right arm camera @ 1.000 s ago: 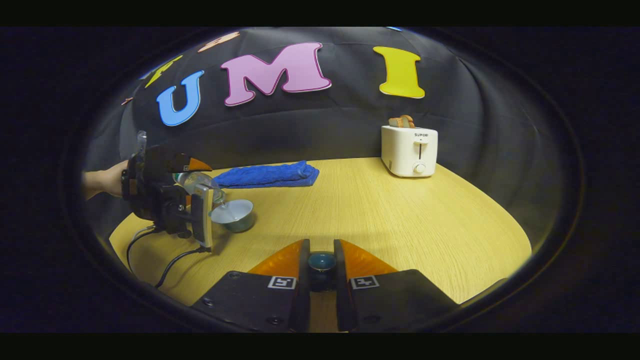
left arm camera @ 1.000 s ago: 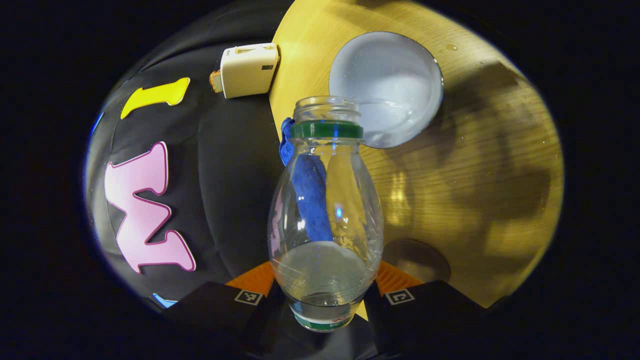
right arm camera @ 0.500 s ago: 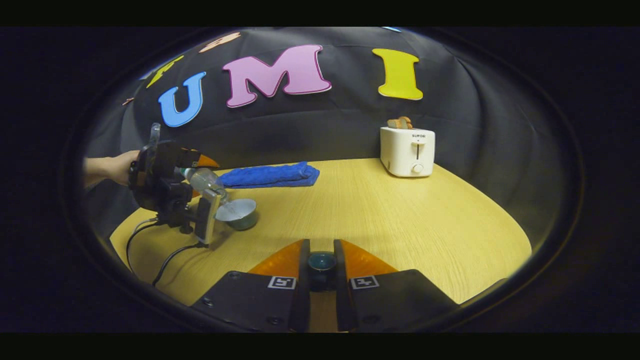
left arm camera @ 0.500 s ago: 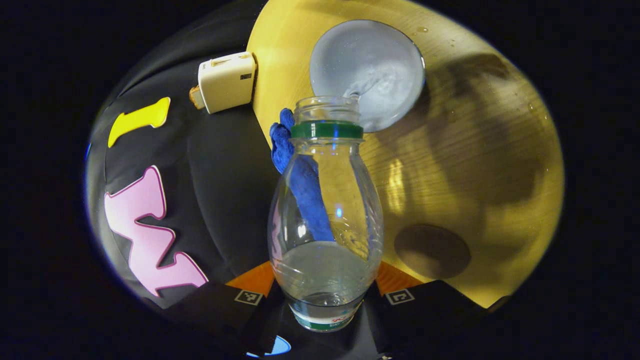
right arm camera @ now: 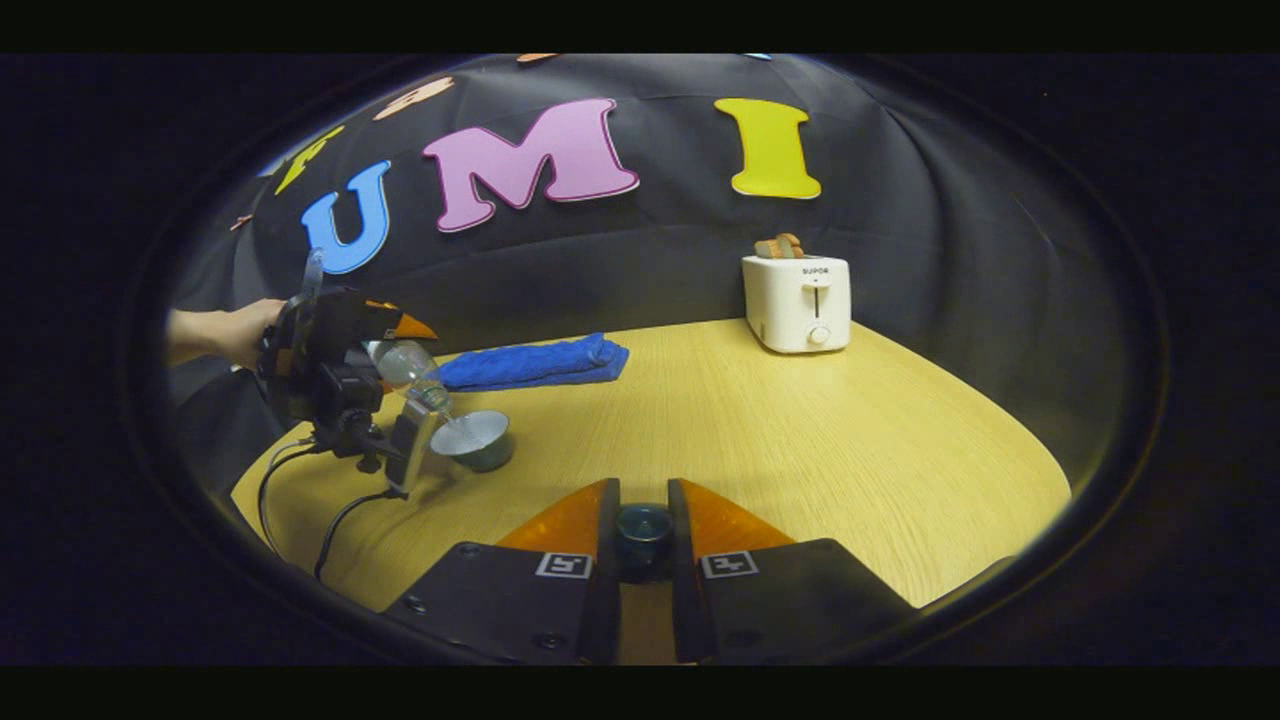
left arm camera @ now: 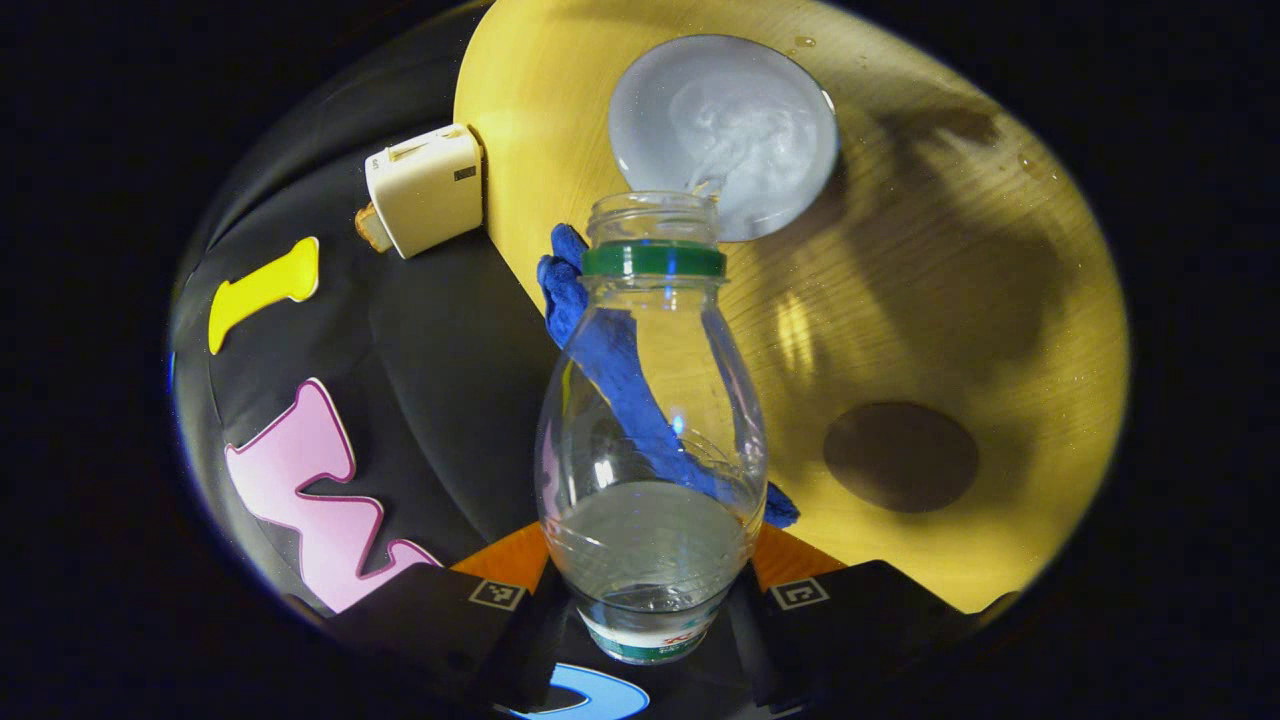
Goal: Open the teacup lid with one hand, grasp the water bottle and pour water into the teacup with the other hand; after pouring, place the water bottle on the coaster and then close the teacup lid.
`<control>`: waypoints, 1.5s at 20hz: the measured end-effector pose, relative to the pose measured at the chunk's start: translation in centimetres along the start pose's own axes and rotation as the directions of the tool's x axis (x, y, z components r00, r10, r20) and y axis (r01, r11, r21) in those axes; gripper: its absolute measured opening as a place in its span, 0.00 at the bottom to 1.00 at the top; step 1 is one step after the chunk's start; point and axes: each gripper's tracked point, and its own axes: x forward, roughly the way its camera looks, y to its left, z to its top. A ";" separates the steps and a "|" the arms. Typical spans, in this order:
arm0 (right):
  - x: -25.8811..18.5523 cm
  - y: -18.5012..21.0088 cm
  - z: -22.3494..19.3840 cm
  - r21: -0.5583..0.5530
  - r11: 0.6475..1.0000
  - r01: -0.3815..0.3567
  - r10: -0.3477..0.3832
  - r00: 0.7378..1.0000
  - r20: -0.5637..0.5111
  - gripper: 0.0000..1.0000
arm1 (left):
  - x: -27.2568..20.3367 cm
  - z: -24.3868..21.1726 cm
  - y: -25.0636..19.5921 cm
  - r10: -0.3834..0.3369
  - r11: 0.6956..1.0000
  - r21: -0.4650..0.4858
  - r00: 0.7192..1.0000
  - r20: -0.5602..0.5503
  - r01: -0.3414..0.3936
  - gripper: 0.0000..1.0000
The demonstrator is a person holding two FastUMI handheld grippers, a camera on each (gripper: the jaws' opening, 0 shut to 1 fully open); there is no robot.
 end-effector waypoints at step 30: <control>-1.3 2.5 1.2 0.065 0.998 -0.027 0.026 1.000 0.011 0.24 | -0.2 2.1 5.3 0.040 0.947 0.312 0.993 0.112 -0.073 0.73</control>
